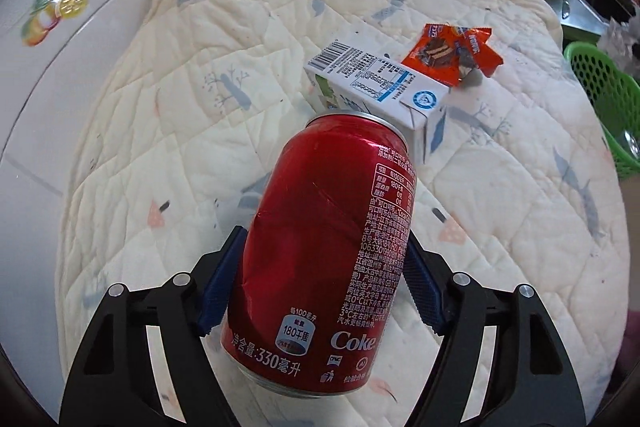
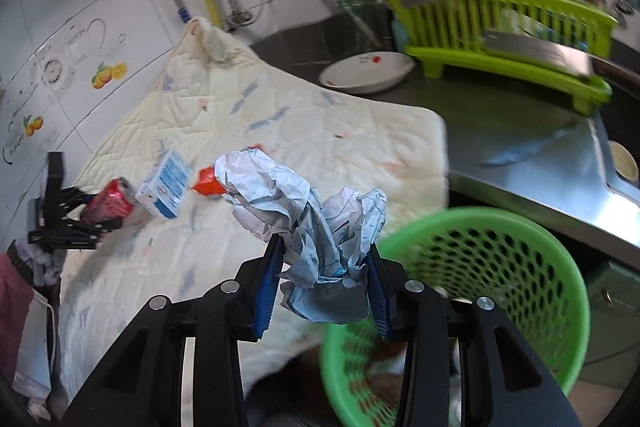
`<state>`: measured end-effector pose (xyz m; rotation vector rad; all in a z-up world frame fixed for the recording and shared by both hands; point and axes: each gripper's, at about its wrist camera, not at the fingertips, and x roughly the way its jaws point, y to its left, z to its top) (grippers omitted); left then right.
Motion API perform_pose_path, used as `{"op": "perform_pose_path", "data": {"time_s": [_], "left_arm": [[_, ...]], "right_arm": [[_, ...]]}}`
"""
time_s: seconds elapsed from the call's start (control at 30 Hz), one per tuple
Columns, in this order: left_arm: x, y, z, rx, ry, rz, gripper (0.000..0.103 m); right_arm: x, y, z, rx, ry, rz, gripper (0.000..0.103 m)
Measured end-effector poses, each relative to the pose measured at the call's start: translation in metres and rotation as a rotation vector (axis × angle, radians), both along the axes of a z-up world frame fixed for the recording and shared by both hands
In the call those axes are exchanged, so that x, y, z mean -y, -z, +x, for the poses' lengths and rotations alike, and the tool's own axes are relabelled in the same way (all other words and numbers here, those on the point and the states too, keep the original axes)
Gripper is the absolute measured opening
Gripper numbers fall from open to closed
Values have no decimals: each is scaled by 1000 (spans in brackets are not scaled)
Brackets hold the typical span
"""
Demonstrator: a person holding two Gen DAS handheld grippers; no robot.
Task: Collect trash
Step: 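Carry the paper into the basket and open right while left carries the can over, then lower the red Coke can into the green basket and open the left gripper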
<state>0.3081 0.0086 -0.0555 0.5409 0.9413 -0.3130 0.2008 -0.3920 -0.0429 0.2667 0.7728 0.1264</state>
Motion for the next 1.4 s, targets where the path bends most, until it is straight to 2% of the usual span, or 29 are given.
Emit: {"op": "perform_pose_path", "data": {"time_s": [0.1, 0.27, 0.33, 0.57, 0.73, 0.8, 1.03, 1.23, 1.4], "left_arm": [[-3, -9, -14, 8, -49, -3, 73], [-3, -36, -36, 35, -86, -106, 73], [7, -42, -45, 48, -67, -129, 73], [66, -56, -76, 65, 47, -179, 73], [115, -60, -93, 66, 144, -221, 73], [137, -58, -97, 53, 183, -241, 73], [220, -41, -107, -3, 296, -279, 73], [291, -19, -108, -65, 345, -297, 73], [341, 0, -101, -121, 348, -312, 73]], "right_arm": [[23, 4, -15, -10, 49, -12, 39], [58, 17, -31, -51, 127, -39, 40], [69, 28, -34, -80, 165, -64, 42], [100, 54, -37, -143, 257, -34, 49], [114, 57, -44, -146, 296, -7, 63], [117, 55, -47, -139, 302, -10, 68], [122, 43, -67, -103, 296, -5, 71], [125, 26, -94, -59, 297, -31, 72], [131, 18, -115, -27, 315, -72, 75]]}}
